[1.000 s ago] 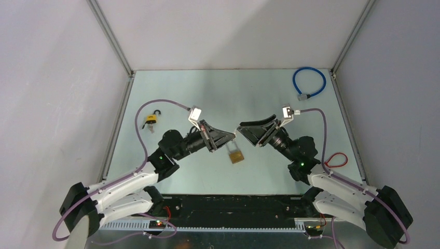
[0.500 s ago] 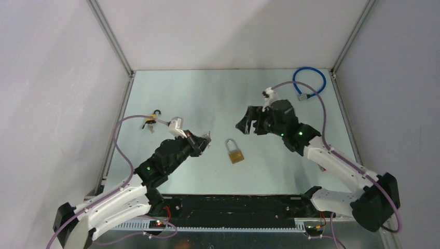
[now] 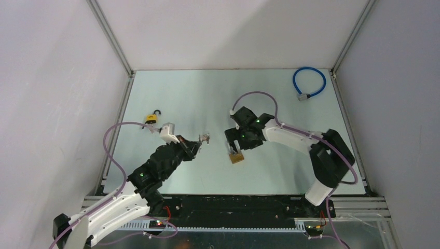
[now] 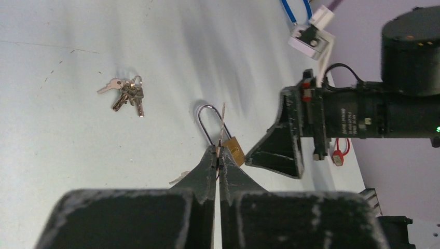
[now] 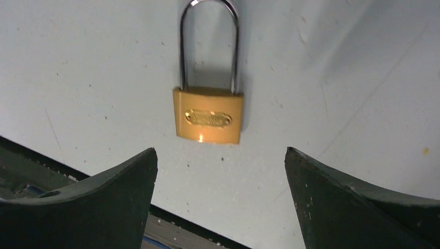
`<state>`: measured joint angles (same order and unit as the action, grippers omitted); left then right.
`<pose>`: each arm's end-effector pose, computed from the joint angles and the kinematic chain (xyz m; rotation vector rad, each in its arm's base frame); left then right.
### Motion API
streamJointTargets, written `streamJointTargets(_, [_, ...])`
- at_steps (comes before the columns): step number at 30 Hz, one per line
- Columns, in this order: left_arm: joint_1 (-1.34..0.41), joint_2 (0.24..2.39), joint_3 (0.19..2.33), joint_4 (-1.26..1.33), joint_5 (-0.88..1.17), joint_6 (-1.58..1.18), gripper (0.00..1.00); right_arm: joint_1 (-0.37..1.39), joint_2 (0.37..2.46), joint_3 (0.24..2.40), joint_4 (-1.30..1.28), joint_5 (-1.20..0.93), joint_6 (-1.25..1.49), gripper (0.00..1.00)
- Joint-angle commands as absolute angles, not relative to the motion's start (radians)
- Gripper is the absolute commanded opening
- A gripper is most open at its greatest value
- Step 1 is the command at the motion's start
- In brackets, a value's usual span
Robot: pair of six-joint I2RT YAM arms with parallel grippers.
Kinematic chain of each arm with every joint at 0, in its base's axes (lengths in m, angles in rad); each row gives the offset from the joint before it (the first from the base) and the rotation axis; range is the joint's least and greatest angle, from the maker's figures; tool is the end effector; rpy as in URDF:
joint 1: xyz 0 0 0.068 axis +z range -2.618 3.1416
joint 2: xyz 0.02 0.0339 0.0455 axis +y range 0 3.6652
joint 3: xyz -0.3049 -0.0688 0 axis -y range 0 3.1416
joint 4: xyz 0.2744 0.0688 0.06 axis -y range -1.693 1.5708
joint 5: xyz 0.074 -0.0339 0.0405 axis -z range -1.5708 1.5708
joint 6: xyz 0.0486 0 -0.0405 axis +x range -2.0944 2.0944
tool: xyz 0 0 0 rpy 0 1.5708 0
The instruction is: Unlock with the key
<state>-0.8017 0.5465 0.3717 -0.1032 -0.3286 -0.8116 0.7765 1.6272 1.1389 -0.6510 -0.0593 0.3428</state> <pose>0.1195 -0.1009 0.2504 -0.2471 1.8988 -0.8171 0.2540 0.2536 0.2309 -0.6159 2.7114 0.3934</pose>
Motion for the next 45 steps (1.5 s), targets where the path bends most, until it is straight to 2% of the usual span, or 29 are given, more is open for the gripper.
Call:
streamJointTargets(1, [-0.796, 0.528, 0.364, -0.105, -0.371, -0.8, 0.0, 0.805, 1.748, 1.281, -0.726, -0.012, 0.298, 0.94])
streamJointTargets(10, [-0.796, 0.479, 0.349, -0.108, -0.38, -0.776, 0.0, 0.84, 1.915, 1.394, -0.763, 0.0, 0.312, 0.89])
streamJointTargets(17, [-0.795, 0.462, 0.341, -0.109, -0.38, -0.771, 0.0, 0.866, 2.02, 1.463, -0.803, 0.086, 0.331, 0.85])
streamJointTargets(26, [-0.796, 0.449, 0.337, -0.11, -0.375, -0.766, 0.0, 0.882, 2.077, 1.488, -0.834, 0.127, 0.379, 0.72])
streamJointTargets(30, [-0.796, 0.446, 0.337, -0.109, -0.364, -0.762, 0.0, 0.887, 2.063, 1.474, -0.832, 0.144, 0.409, 0.61])
streamJointTargets(31, [-0.796, 0.447, 0.338, -0.109, -0.362, -0.761, 0.0, 0.886, 2.048, 1.47, -0.822, 0.145, 0.425, 0.54])
streamJointTargets(39, [-0.796, 0.501, 0.369, -0.099, -0.3, -0.748, 0.0, 0.867, 1.918, 1.453, -0.818, 0.212, 0.589, 0.11])
streamJointTargets(42, [-0.796, 0.536, 0.388, -0.08, -0.263, -0.741, 0.0, 0.851, 1.851, 1.454, -0.82, 0.241, 0.66, 0.01])
streamJointTargets(45, [-0.796, 0.565, 0.407, -0.053, -0.199, -0.726, 0.0, 0.827, 1.77, 1.459, -0.831, 0.243, 0.706, 0.0])
